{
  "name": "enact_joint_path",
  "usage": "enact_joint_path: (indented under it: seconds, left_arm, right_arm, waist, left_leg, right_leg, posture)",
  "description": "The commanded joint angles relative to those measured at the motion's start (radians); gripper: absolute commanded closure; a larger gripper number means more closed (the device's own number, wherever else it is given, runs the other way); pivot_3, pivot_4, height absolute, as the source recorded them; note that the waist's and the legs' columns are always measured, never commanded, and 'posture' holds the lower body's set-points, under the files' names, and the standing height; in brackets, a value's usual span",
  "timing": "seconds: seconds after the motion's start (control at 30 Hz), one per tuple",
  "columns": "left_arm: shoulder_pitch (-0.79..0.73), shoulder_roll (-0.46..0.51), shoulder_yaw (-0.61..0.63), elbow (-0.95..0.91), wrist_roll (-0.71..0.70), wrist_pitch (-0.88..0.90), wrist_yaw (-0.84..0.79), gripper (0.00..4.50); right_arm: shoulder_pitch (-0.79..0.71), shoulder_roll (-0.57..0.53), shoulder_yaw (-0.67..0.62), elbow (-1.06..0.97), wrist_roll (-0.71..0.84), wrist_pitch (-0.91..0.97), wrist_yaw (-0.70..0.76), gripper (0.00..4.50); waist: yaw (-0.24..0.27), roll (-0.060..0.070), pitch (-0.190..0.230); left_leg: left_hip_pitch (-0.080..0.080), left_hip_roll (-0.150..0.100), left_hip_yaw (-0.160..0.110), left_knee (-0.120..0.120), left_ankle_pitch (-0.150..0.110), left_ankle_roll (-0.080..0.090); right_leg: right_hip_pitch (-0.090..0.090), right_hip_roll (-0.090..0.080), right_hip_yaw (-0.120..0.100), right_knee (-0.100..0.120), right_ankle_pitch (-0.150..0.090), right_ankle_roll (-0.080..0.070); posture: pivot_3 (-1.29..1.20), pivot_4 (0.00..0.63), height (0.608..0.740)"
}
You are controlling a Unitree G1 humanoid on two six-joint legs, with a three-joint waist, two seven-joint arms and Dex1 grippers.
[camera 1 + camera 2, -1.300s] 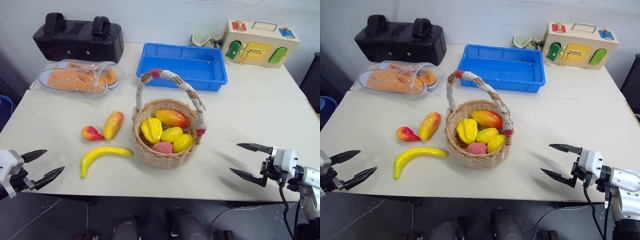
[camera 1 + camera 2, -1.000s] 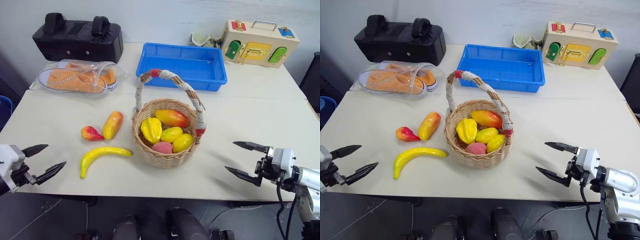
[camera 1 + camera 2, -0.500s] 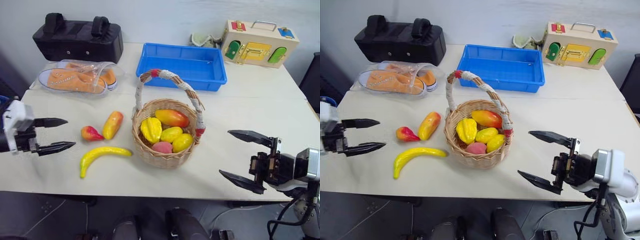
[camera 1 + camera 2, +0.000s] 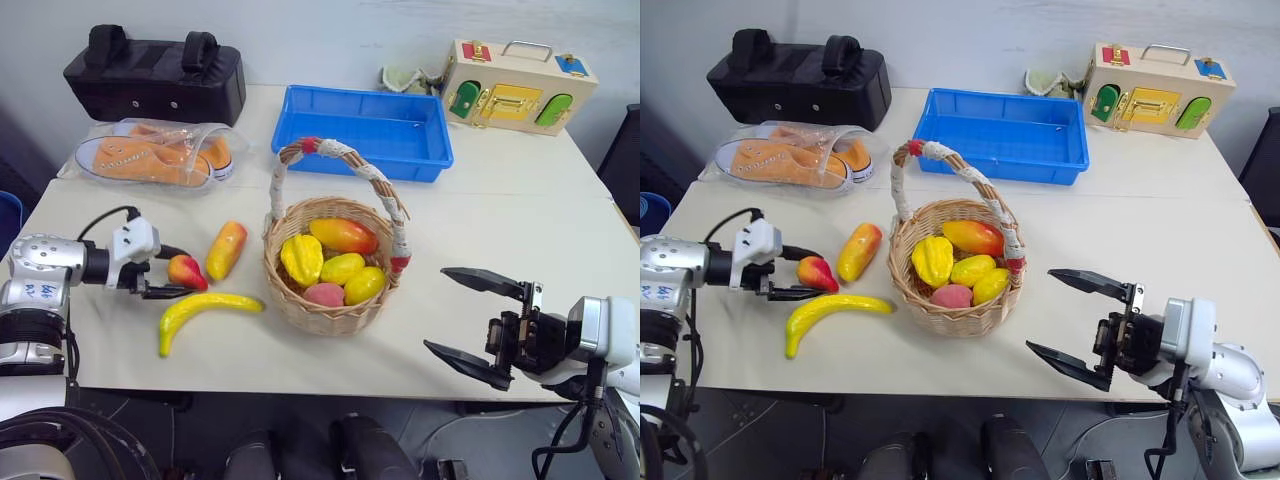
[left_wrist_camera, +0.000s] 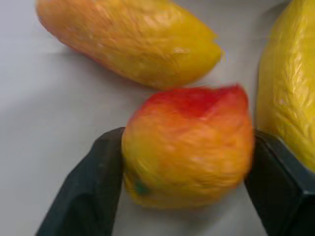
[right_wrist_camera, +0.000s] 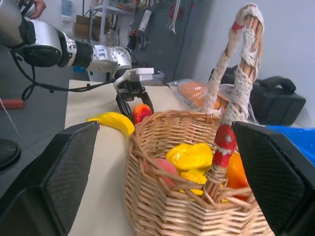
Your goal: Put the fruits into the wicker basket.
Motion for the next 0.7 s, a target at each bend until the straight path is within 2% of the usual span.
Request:
enact_joint_path:
  seconds: [0.03,0.2,0.27,0.37,0.47,0.57,0.63,0.7]
  left_arm:
    - [-0.043,-0.01,0.009,0.057,0.032,-0.073,0.072,2.0]
    - [-0.035,-0.006,0.034,0.059,-0.005,-0.083,0.022,2.07]
    - [-0.021,0.056,0.071,0.03,-0.044,-0.066,-0.047,2.07]
    - [-0.029,0.136,0.118,-0.07,-0.122,0.075,-0.15,2.07]
    - [-0.027,0.161,0.14,-0.186,-0.185,0.216,-0.204,2.07]
    - [-0.034,0.113,0.104,-0.486,-0.288,0.428,-0.193,2.07]
    - [-0.051,0.005,0.051,-0.685,-0.32,0.532,-0.077,2.07]
    - [-0.057,-0.083,0.001,-0.81,-0.284,0.618,0.046,2.07]
  right_arm:
    - [-0.001,0.002,-0.017,0.0,0.003,0.001,-0.005,0.0]
    - [0.001,0.007,-0.015,0.0,-0.003,0.004,-0.009,0.0]
    - [0.011,0.004,-0.025,0.005,-0.005,0.004,-0.009,0.0]
    - [0.024,0.001,-0.05,0.015,-0.008,-0.002,-0.013,0.0]
    - [0.029,0.002,-0.063,0.019,-0.009,-0.004,-0.019,0.0]
    - [0.037,0.002,-0.078,0.022,-0.009,0.001,-0.032,0.0]
    - [0.043,0.002,-0.079,0.019,-0.011,0.005,-0.034,0.0]
    - [0.045,0.003,-0.079,0.01,-0.012,0.009,-0.041,0.0]
  waist:
    - [0.004,0.0,0.0]
    - [0.008,0.0,0.0]
    - [0.006,0.0,0.0]
    - [-0.001,-0.005,0.001]
    - [0.002,-0.004,0.001]
    - [0.017,-0.004,0.001]
    - [0.035,-0.004,0.0]
    - [0.053,-0.004,0.0]
  left_leg:
    - [0.0,0.0,0.0,0.001,0.0,0.0]
    - [0.0,0.0,0.0,0.002,0.0,0.0]
    - [0.0,0.0,-0.001,0.002,0.0,0.0]
    - [0.0,0.001,-0.001,0.001,0.0,-0.002]
    - [0.0,0.001,-0.001,0.001,0.001,-0.002]
    - [0.001,0.0,-0.002,0.003,0.001,-0.002]
    - [0.0,0.0,-0.003,0.004,0.0,-0.001]
    - [0.0,0.0,-0.005,0.007,-0.001,0.001]
  right_leg:
    - [0.0,0.0,0.0,0.001,0.0,0.0]
    - [0.0,0.0,0.0,0.002,0.0,0.0]
    - [0.0,0.0,-0.001,0.004,0.0,0.0]
    - [-0.002,0.0,-0.001,0.007,0.0,0.0]
    - [-0.002,0.0,-0.001,0.007,0.0,0.0]
    - [0.0,0.0,-0.002,0.007,0.0,0.0]
    - [0.001,0.0,-0.002,0.007,0.0,0.001]
    - [0.003,-0.001,-0.001,0.007,-0.001,0.002]
  posture:
    - [0.0,0.15,0.74]
    - [0.0,0.15,0.74]
    - [0.0,0.15,0.74]
    - [0.0,0.15,0.74]
    - [0.0,0.15,0.74]
    - [0.0,0.15,0.74]
    - [0.0,0.15,0.74]
    - [0.0,0.15,0.74]
